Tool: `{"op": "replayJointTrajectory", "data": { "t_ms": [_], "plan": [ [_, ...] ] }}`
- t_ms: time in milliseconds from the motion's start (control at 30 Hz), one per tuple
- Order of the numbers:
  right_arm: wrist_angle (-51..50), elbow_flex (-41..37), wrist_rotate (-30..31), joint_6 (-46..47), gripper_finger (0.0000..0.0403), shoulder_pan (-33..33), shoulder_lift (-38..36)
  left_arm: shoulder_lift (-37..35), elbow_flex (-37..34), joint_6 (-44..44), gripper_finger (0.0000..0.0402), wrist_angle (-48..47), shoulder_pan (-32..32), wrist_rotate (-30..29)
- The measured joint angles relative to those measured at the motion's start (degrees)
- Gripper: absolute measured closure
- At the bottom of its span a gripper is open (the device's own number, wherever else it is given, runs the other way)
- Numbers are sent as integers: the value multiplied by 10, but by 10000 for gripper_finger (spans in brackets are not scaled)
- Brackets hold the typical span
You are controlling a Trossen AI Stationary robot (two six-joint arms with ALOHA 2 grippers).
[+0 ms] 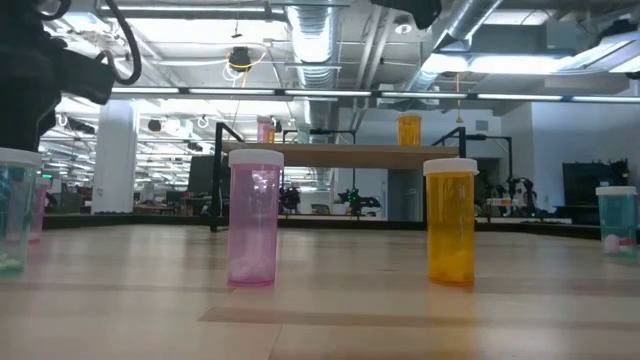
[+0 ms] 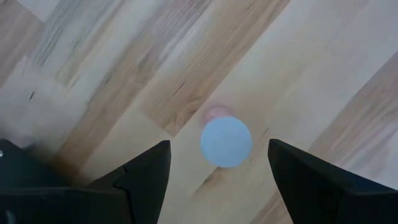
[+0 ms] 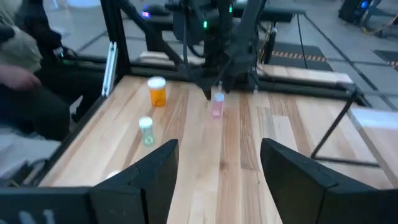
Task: Pick and place medicine bottles onto shelf by color
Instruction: Put the top pink pill bottle on the shelf
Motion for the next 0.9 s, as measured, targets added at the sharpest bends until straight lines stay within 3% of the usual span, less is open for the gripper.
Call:
{"op": "replayJointTrajectory", "data": {
  "t_ms": [500, 900],
  "plan": [
    [17, 0, 0, -1, 153, -9, 28, 0, 0, 18, 228, 6, 28, -1],
    [18, 0, 0, -1, 153, -9, 28, 0, 0, 18, 234, 8, 28, 10]
  ]
}}
